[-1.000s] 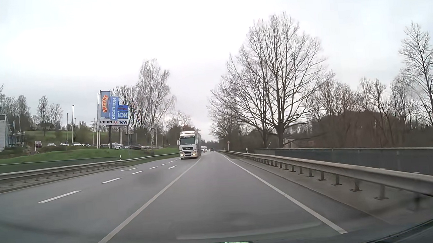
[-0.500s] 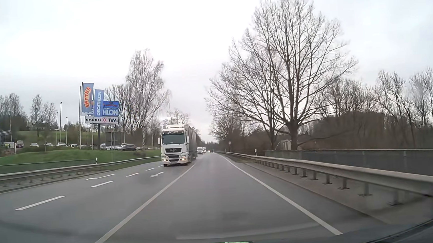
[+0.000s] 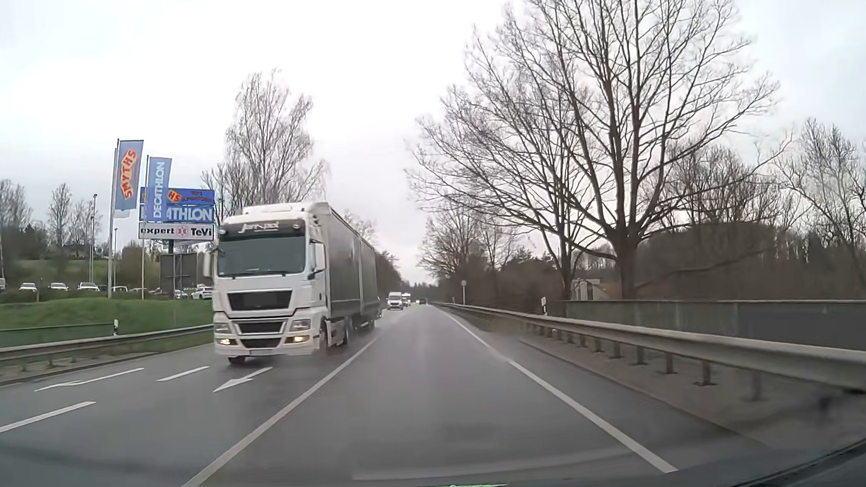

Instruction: Follow the waypoints while adhering to traffic rules and regulations

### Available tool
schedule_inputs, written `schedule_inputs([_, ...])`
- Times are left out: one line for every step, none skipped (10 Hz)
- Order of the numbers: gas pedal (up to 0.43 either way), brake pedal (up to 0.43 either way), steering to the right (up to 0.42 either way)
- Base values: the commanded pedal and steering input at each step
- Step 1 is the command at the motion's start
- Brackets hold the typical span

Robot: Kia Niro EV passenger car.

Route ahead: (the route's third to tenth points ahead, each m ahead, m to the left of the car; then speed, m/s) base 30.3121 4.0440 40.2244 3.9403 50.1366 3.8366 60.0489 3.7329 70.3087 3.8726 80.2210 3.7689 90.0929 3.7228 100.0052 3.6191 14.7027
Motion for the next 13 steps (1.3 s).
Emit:
schedule_inputs([0.240,0.000,-0.001])
schedule_inputs([0.240,0.000,-0.001])
schedule_inputs([0.240,0.000,-0.002])
schedule_inputs([0.240,0.000,-0.002])
schedule_inputs([0.240,0.000,-0.002])
schedule_inputs([0.240,0.000,-0.002])
schedule_inputs([0.240,0.000,-0.003])
schedule_inputs([0.240,0.000,-0.003])
schedule_inputs([0.248,0.000,-0.003])
schedule_inputs([0.248,0.000,-0.003])
schedule_inputs([0.260,0.000,-0.003])
schedule_inputs([0.268,0.000,-0.003])
schedule_inputs([0.280,0.000,-0.003])
